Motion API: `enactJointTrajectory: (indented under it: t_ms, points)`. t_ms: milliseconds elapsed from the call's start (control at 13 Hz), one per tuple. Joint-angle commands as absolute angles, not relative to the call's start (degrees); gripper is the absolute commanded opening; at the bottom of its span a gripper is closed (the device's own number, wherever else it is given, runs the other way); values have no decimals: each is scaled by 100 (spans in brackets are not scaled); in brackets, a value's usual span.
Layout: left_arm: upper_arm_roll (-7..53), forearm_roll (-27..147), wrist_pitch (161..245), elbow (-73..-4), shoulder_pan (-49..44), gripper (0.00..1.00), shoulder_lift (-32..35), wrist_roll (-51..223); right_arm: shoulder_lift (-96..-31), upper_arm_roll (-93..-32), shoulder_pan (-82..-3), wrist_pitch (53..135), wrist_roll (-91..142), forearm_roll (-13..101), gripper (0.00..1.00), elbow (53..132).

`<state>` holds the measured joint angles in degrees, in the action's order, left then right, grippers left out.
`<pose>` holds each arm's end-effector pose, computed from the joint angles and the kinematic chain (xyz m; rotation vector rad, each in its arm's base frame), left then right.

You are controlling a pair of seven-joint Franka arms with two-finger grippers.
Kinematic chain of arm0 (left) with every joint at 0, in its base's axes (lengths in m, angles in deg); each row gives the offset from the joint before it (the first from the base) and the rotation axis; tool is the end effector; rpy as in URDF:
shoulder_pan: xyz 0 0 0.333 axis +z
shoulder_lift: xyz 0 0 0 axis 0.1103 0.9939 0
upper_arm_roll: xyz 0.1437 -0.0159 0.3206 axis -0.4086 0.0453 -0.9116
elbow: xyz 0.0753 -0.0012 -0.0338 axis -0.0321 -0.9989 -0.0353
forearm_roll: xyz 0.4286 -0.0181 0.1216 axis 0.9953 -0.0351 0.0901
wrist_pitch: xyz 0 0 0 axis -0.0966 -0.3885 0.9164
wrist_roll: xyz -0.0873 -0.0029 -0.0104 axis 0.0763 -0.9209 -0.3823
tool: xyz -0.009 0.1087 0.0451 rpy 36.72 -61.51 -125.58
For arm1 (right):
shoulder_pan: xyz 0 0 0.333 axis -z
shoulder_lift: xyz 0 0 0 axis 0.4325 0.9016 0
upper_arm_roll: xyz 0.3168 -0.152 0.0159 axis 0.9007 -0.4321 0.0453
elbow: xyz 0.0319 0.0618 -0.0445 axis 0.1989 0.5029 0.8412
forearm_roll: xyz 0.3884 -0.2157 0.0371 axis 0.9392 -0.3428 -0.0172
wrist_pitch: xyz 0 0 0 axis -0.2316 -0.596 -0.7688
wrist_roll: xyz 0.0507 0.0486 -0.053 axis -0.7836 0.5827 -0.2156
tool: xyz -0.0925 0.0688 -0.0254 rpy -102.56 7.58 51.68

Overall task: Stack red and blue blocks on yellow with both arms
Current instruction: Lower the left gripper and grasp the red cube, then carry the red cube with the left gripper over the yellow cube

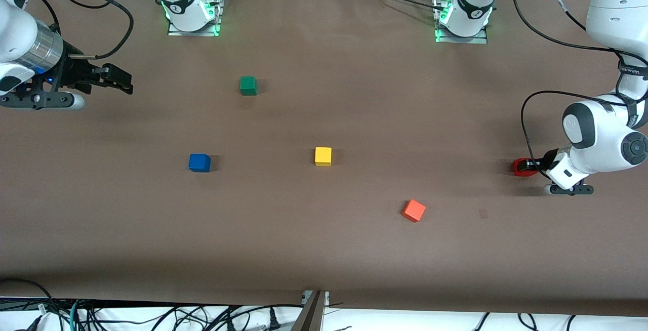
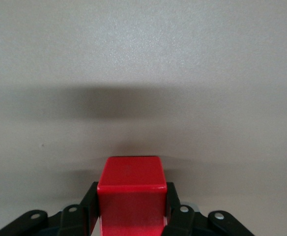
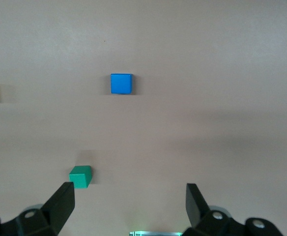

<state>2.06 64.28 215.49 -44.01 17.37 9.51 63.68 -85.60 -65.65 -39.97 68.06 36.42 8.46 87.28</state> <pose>0.6668 0.1607 0.1768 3.0664 0.0294 -0.2115 0.6081 0.0687 0.5936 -3.1278 0.0042 0.1768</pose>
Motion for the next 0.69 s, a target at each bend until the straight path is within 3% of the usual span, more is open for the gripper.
enactJointTrajectory:
  t_ms: [0,385,615]
  points:
    - [264,6344,21479,-4431,1793,8,868,6165,-8582,-6544,-3943,6822,3619,921,100,8724]
    - [658,6353,20470,-3598,1583,7,640,6296,-8582,-6544,-3943,6822,3619,921,100,8733]
    - [809,6361,20223,-3062,970,7,613,6840,-8582,-6544,-3943,6831,3619,921,100,8733]
